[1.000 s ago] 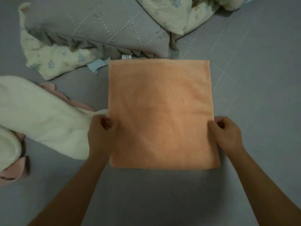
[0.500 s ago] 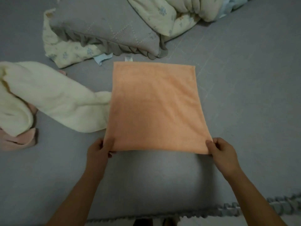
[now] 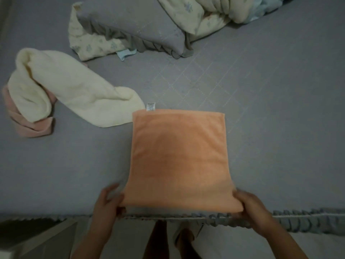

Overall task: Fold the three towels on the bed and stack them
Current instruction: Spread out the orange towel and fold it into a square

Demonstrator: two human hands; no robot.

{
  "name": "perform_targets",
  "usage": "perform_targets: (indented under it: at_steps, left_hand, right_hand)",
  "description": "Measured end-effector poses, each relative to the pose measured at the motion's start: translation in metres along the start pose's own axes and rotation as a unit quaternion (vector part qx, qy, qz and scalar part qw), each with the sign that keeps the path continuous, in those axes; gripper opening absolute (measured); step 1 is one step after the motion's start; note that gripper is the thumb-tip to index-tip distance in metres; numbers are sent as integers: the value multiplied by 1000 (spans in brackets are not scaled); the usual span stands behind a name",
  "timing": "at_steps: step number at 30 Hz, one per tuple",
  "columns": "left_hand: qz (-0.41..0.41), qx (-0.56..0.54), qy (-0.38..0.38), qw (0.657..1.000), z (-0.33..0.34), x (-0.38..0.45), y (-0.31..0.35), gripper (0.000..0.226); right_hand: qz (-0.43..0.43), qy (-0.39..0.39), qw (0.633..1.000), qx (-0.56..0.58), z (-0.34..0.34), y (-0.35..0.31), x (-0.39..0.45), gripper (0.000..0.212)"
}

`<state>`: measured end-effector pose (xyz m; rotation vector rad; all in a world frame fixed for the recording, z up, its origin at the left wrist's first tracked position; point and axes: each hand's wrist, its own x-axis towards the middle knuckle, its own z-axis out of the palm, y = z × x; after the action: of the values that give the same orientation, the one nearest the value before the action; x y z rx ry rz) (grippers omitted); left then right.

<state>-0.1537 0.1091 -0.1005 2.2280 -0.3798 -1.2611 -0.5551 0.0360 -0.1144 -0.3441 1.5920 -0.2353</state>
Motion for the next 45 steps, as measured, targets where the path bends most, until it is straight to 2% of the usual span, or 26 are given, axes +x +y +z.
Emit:
perform_targets:
  at_steps: [2, 5, 8, 10, 11, 13, 15, 18, 23, 26, 28, 31, 33, 36, 38, 40, 42, 45]
  left_hand:
    - [60, -10, -21, 998, -3, 11, 41, 24]
    - [94, -41, -55, 993, 10, 45, 107, 22]
    - [74, -151, -105, 980, 35, 89, 157, 17]
    - [60, -188, -120, 973, 51, 115, 172, 17]
    - [55, -160, -106, 980, 59, 125, 173, 25]
    - [61, -10, -44, 997, 72, 137, 165, 47]
    - [84, 115, -4, 990, 82, 142, 154, 52]
    - [112, 137, 4, 984, 88, 149, 149, 47]
    - [126, 142, 10, 982, 87, 165, 157, 30]
    - [156, 160, 12, 975, 83, 177, 163, 16]
    - [184, 156, 28, 970, 82, 183, 167, 15]
    - [168, 137, 31, 976, 84, 188, 164, 16]
    - [118, 129, 0, 985, 85, 187, 156, 21]
    - [85, 139, -32, 986, 82, 185, 143, 27]
    - [69, 114, -93, 987, 82, 182, 137, 27]
    - [44, 121, -135, 983, 79, 178, 129, 24]
    - [30, 136, -141, 980, 71, 175, 120, 25]
    - [20, 126, -154, 980, 59, 171, 109, 29]
  right_hand:
    - [-8, -21, 998, 57, -1, -41, -3, 20]
    - [-14, -23, 993, 112, 5, -117, 8, 20]
    - [-35, -16, 992, 123, 17, -176, 35, 22]
    - [-69, 32, 992, 97, 26, -191, 55, 20]
    - [-104, 82, 990, 53, 30, -191, 66, 18]
    - [-173, 184, 963, -94, 38, -181, 82, 10]
    - [-212, 224, 935, -177, 45, -169, 91, 23]
    - [-236, 255, 913, -212, 49, -162, 99, 26]
    - [-177, 254, 916, -256, 47, -181, 108, 27]
    - [-176, 270, 911, -256, 48, -190, 108, 17]
    - [-203, 319, 899, -221, 45, -192, 108, 14]
    - [-190, 356, 892, -206, 46, -183, 110, 14]
    - [-151, 345, 901, -215, 52, -171, 113, 24]
    - [-127, 353, 912, -164, 64, -154, 111, 44]
    - [-82, 351, 923, -136, 70, -143, 109, 59]
    - [-30, 324, 941, -94, 71, -132, 107, 64]
    - [-22, 285, 956, -64, 68, -127, 104, 53]
    - [-81, 268, 956, -87, 54, -127, 94, 26]
